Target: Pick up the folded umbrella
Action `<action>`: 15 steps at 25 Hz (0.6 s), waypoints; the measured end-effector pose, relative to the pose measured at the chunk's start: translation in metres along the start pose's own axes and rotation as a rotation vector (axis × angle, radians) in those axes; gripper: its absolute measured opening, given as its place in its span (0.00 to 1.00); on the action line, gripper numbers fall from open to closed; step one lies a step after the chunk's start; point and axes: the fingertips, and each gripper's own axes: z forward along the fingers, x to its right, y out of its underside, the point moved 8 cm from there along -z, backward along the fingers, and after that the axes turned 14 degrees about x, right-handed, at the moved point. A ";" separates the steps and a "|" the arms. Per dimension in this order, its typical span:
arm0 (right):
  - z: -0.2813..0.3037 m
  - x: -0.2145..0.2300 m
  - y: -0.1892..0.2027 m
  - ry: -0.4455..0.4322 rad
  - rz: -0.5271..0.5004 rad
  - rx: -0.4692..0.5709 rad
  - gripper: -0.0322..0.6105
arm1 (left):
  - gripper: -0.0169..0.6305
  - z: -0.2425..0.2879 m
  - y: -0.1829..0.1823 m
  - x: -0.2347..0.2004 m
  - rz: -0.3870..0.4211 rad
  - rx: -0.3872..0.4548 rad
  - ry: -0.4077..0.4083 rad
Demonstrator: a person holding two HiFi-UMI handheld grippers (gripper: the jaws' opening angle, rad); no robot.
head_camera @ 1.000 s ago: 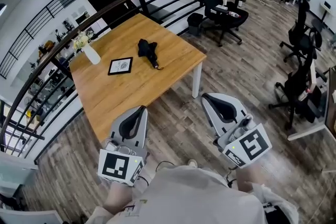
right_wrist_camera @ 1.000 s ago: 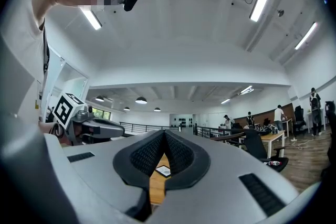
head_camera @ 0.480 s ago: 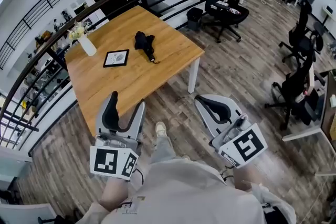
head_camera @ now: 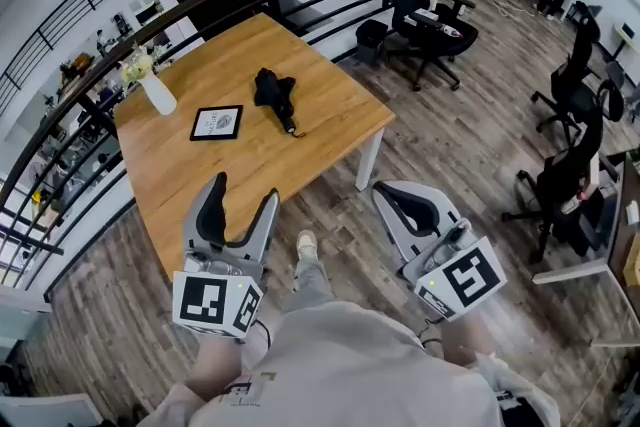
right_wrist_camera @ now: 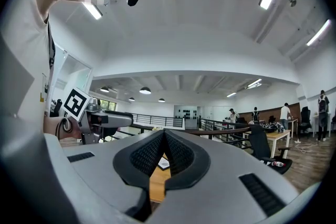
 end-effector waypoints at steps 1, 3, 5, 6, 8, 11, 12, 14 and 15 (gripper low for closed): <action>0.010 0.006 0.006 0.001 0.000 -0.009 0.09 | 0.51 0.010 0.006 -0.008 -0.004 -0.003 0.000; 0.032 0.018 0.018 0.002 0.008 -0.025 0.09 | 0.51 0.028 0.018 -0.025 -0.012 -0.015 0.003; 0.055 0.029 0.030 0.001 0.013 -0.045 0.09 | 0.51 0.046 0.030 -0.044 -0.023 -0.027 0.007; 0.067 0.035 0.036 0.001 0.014 -0.056 0.09 | 0.51 0.056 0.035 -0.053 -0.028 -0.032 0.008; 0.095 0.048 0.046 -0.001 0.014 -0.070 0.09 | 0.51 0.077 0.046 -0.074 -0.033 -0.043 0.012; 0.142 0.070 0.059 0.000 0.023 -0.087 0.09 | 0.51 0.113 0.060 -0.109 -0.042 -0.065 0.021; 0.160 0.078 0.063 0.000 0.025 -0.093 0.09 | 0.51 0.126 0.065 -0.121 -0.046 -0.072 0.023; 0.196 0.093 0.070 -0.002 0.025 -0.104 0.09 | 0.51 0.151 0.074 -0.148 -0.052 -0.084 0.025; 0.214 0.100 0.075 -0.004 0.024 -0.108 0.09 | 0.51 0.163 0.080 -0.162 -0.055 -0.091 0.026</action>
